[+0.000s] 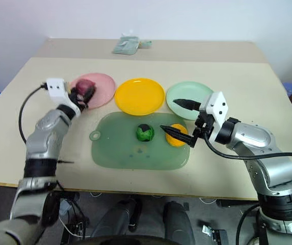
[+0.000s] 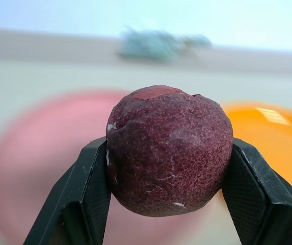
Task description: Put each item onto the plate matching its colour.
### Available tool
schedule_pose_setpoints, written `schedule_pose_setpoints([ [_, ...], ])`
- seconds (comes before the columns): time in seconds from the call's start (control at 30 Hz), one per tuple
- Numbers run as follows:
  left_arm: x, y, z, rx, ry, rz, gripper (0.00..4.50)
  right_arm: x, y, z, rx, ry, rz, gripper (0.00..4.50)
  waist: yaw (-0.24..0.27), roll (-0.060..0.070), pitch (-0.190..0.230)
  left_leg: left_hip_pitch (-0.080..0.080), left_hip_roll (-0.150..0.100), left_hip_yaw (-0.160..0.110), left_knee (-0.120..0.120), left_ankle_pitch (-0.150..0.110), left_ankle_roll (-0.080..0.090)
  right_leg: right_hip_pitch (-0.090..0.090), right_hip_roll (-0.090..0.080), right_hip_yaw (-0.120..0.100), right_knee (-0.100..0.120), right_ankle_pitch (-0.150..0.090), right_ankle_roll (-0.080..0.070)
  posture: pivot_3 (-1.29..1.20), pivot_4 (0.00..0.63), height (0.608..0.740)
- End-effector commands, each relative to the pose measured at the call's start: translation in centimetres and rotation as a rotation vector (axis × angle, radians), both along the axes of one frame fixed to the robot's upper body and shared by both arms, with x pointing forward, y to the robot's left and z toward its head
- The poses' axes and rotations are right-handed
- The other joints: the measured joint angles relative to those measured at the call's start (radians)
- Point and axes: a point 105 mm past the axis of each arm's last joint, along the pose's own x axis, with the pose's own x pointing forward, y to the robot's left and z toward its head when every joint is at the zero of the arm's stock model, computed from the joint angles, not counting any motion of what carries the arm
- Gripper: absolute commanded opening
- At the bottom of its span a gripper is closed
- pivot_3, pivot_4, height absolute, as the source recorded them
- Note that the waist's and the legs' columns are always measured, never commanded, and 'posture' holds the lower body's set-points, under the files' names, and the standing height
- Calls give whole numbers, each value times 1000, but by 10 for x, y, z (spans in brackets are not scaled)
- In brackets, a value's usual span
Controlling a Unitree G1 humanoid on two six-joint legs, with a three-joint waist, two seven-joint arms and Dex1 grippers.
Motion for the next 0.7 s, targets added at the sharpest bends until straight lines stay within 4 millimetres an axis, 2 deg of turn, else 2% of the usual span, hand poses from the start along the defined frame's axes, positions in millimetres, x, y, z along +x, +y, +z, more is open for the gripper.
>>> schedule_pose_setpoints([
  [0.03, 22, -5, 6, -10, -17, 50, 2828, 6, 2, 14, 21, -77, -12, 4500, 0, 0, 0, 0, 0, 0, 1, 0, 0, 0, 0, 0, 0, 0, 1, 0, 150, 740],
  [0.13, 33, -13, 6, -24, -3, 77, 2828, 11, 4, 15, 24, -90, -19, 4500, -1, 0, 0, -1, -1, 0, 4, 0, 1, 1, 0, 0, 0, 2, 3, 0, 150, 740],
  [0.27, 39, -21, -4, -34, 25, 65, 4283, 13, 4, 15, 30, -100, -22, 4500, -5, -1, 0, -2, -1, 1, 6, -1, 1, 0, -1, 1, 1, 3, 4, 0, 150, 740],
  [0.3, 39, -22, -5, -48, 23, 64, 4470, 13, 4, 16, 32, -103, -24, 4500, -5, -1, 0, -2, -1, 2, 6, 0, 1, 0, -1, 2, 1, 3, 4, 0, 150, 740],
  [0.47, 27, -14, -1, -91, -19, 29, 4470, 14, 7, 16, 38, -113, -29, 4500, -5, -1, 0, -2, -1, 3, 7, -1, 1, -1, -1, 3, 3, 3, 4, 0, 150, 740],
  [0.57, 5, -16, -2, -60, -54, -92, 4470, 14, 11, 14, 38, -105, -22, 4500, -12, -1, 0, -2, -1, 4, 7, -1, 2, -2, -1, 4, 4, 3, 3, 0, 150, 740],
  [0.7, -42, -21, -3, -46, -89, -312, 4470, 13, 18, 6, 41, -70, 3, 4500, -29, -1, 0, -2, -1, 5, 8, -1, 2, -3, -1, 5, 6, 3, 3, 0, 150, 740],
])
